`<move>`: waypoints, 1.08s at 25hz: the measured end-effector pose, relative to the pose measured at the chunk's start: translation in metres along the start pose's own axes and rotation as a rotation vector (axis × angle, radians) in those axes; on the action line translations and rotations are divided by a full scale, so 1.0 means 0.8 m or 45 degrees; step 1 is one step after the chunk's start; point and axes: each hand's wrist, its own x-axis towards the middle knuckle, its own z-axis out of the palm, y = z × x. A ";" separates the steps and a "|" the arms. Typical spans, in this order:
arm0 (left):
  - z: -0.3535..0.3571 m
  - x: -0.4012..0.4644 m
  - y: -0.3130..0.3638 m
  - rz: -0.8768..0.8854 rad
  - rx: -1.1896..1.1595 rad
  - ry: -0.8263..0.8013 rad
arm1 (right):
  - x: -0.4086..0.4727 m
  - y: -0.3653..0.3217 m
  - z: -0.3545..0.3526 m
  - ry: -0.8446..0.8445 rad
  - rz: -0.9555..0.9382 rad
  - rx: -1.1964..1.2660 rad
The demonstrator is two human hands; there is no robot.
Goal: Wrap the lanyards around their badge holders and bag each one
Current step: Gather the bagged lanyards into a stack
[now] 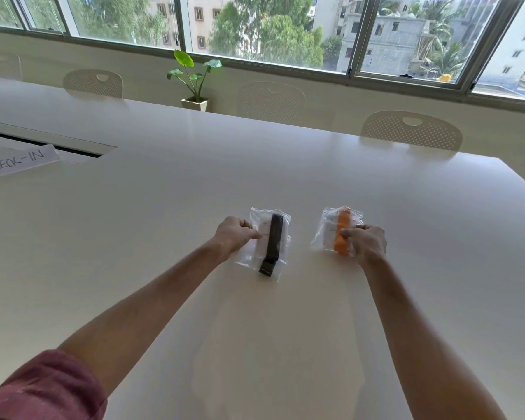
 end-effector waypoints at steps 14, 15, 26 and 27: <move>-0.007 -0.019 0.003 -0.136 -0.081 -0.277 | -0.022 0.002 0.000 -0.493 -0.086 0.085; -0.007 -0.021 0.003 -0.146 -0.086 -0.270 | -0.027 0.002 0.001 -0.513 -0.088 0.085; 0.025 -0.044 -0.003 -0.155 -0.209 -0.122 | -0.064 0.028 0.039 -0.481 -0.122 0.207; 0.027 -0.046 -0.004 -0.139 -0.207 -0.102 | -0.064 0.029 0.040 -0.486 -0.116 0.218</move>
